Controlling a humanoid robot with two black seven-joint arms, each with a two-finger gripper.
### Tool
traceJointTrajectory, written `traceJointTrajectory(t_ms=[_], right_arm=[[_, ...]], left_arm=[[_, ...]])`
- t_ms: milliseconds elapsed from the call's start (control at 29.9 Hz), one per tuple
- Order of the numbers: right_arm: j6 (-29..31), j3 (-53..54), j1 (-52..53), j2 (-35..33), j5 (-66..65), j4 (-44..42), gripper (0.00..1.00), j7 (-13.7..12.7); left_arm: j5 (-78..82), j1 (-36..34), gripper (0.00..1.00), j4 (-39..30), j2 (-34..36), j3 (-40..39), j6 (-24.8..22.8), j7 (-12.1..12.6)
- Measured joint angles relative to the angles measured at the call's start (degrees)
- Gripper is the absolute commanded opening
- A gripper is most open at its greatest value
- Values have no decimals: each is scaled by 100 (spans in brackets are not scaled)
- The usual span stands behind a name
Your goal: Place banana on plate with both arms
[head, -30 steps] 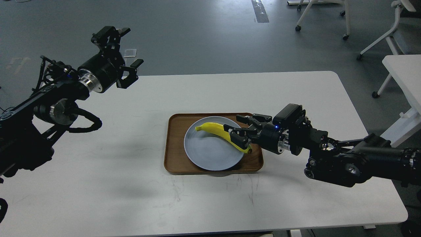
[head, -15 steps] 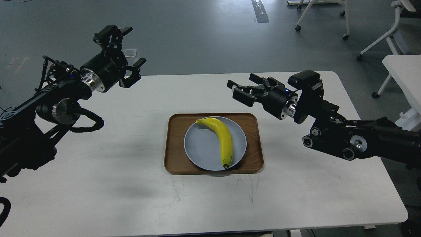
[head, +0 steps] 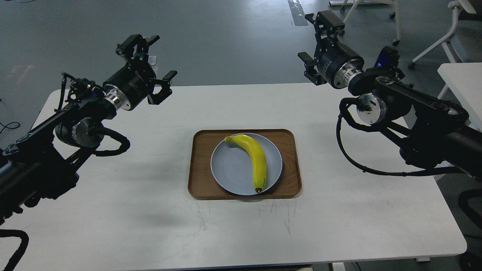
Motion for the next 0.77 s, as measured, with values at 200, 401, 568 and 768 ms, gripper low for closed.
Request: traceJointTrajectory(t_ms=[200, 401, 568, 768], right_arm=[[555, 290, -210, 72, 130, -156, 100, -187], [948, 249, -217, 121, 127, -619, 100, -240], [1308, 194, -224, 129, 116, -677, 100, -259], [1342, 183, -242, 129, 106, -724, 100, -260]], left_arm=[[-295, 180, 98, 0, -15, -85, -40, 41], [-310, 404, 98, 0, -11, -121, -81, 53], [-316, 450, 98, 0, 3, -242, -195, 56], [-317, 460, 98, 0, 10, -255, -227, 56]])
